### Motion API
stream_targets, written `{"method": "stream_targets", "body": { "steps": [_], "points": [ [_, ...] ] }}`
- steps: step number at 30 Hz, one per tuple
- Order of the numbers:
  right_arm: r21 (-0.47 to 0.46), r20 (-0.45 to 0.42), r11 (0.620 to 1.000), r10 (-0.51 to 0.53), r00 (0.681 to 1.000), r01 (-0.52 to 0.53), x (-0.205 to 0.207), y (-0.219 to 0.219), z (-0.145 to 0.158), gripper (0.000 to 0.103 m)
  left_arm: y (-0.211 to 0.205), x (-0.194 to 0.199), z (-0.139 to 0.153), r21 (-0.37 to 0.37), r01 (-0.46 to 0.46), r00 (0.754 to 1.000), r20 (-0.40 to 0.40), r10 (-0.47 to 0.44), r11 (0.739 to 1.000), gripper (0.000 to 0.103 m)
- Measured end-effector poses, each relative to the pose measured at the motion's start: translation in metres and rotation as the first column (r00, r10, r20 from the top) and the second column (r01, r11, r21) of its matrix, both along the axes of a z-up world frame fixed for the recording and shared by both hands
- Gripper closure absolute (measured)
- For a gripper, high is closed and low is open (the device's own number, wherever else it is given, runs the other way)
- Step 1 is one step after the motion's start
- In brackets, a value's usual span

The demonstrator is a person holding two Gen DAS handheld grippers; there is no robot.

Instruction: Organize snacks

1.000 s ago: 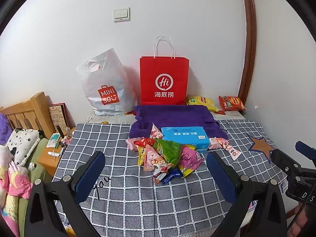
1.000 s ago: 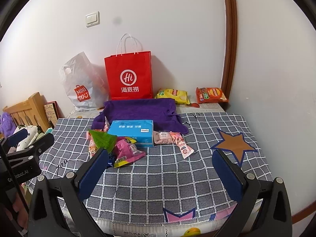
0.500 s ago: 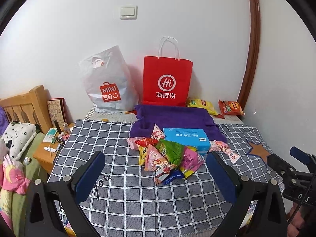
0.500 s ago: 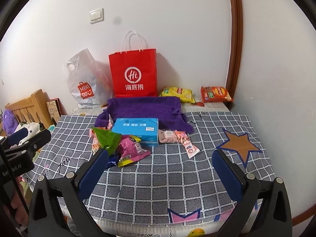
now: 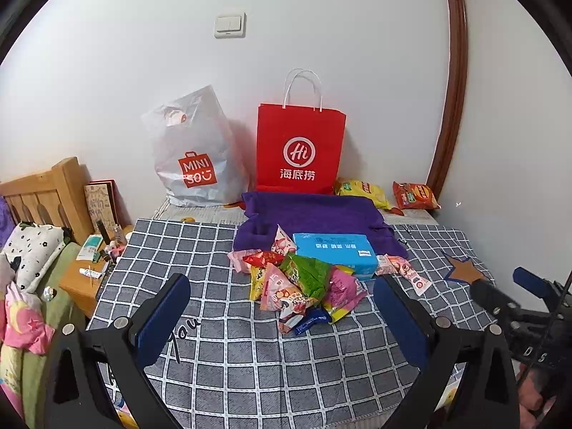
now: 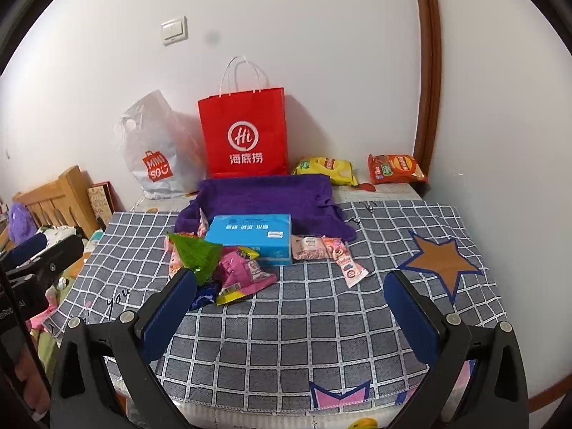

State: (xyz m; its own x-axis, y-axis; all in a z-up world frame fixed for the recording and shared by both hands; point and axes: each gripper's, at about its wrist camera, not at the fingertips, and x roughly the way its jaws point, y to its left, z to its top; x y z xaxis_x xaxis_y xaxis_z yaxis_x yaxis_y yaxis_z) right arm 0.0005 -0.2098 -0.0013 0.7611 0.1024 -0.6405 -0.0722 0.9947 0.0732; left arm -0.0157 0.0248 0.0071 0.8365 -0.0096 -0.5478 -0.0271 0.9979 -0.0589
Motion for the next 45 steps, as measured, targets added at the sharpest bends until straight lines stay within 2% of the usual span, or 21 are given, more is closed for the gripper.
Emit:
{"method": "stream_targets", "body": {
  "steps": [8,18,37,45],
  "points": [
    [-0.03,0.067,0.999,0.034,0.997,-0.032,-0.011,0.011,0.014,0.0,-0.002,-0.002,0.002,-0.01,0.023,1.0,0.015,-0.023,1.0,0.0],
    [0.002,0.122,0.999,0.041,0.992,-0.042,-0.02,0.008,0.025,0.0,-0.012,0.005,0.0,0.004,0.052,0.999,0.012,-0.052,0.999,0.0],
    [0.045,0.069,0.999,0.025,0.997,-0.028,0.021,0.0,0.007,0.0,-0.004,0.047,-0.013,-0.004,0.061,0.997,-0.039,-0.061,0.998,0.0],
    [-0.006,0.034,1.0,0.021,0.999,-0.021,0.049,-0.008,-0.012,0.001,0.01,0.072,-0.026,-0.017,0.028,0.997,-0.078,-0.029,0.999,0.0]
  ]
}}
